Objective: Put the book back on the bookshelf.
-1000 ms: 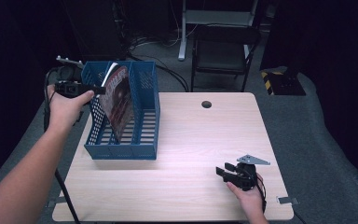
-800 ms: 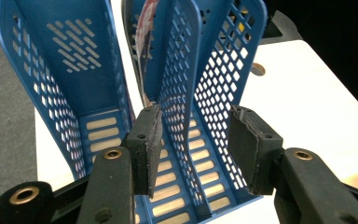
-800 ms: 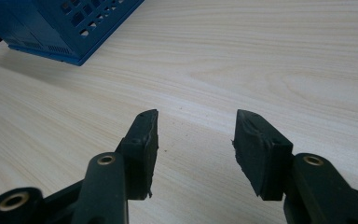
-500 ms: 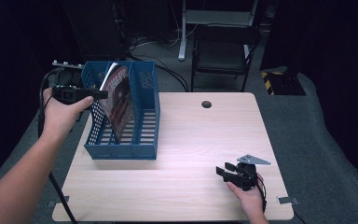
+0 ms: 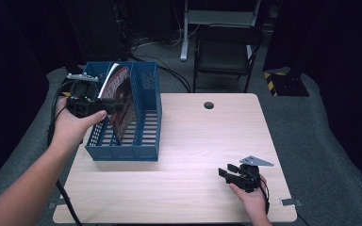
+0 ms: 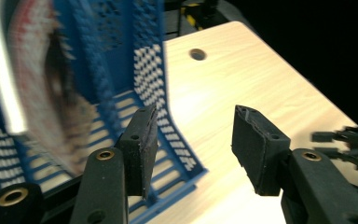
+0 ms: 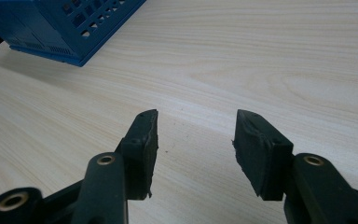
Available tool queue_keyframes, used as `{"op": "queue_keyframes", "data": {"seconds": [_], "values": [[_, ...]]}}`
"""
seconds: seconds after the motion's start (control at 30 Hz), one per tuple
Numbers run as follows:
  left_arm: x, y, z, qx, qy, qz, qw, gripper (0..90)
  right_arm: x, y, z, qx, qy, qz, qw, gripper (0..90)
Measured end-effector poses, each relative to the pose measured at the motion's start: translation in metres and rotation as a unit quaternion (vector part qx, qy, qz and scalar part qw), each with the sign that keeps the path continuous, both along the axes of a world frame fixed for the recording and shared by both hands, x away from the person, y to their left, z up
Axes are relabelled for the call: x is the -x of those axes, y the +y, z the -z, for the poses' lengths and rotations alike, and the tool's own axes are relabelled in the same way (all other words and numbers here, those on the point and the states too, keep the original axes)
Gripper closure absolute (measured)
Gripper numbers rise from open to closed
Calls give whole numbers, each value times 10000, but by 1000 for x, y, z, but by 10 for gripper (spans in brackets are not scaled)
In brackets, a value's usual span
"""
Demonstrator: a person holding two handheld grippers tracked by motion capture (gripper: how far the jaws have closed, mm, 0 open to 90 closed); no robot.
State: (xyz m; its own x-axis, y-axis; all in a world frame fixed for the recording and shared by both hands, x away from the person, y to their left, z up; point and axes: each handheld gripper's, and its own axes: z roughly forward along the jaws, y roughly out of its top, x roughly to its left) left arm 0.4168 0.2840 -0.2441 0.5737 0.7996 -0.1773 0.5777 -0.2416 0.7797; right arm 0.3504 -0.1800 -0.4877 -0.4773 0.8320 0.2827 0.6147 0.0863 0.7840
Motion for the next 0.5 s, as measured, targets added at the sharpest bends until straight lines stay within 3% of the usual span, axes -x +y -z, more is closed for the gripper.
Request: {"op": "queue_keyframes", "data": {"seconds": [0.37,0.5], "values": [[21,-28,40,-174,9,690,9975,473,0,0,0,-5,-1,8,10000,491],[28,-33,58,-69,43,843,9964,473,0,0,0,-3,14,10,10000,491]]}}
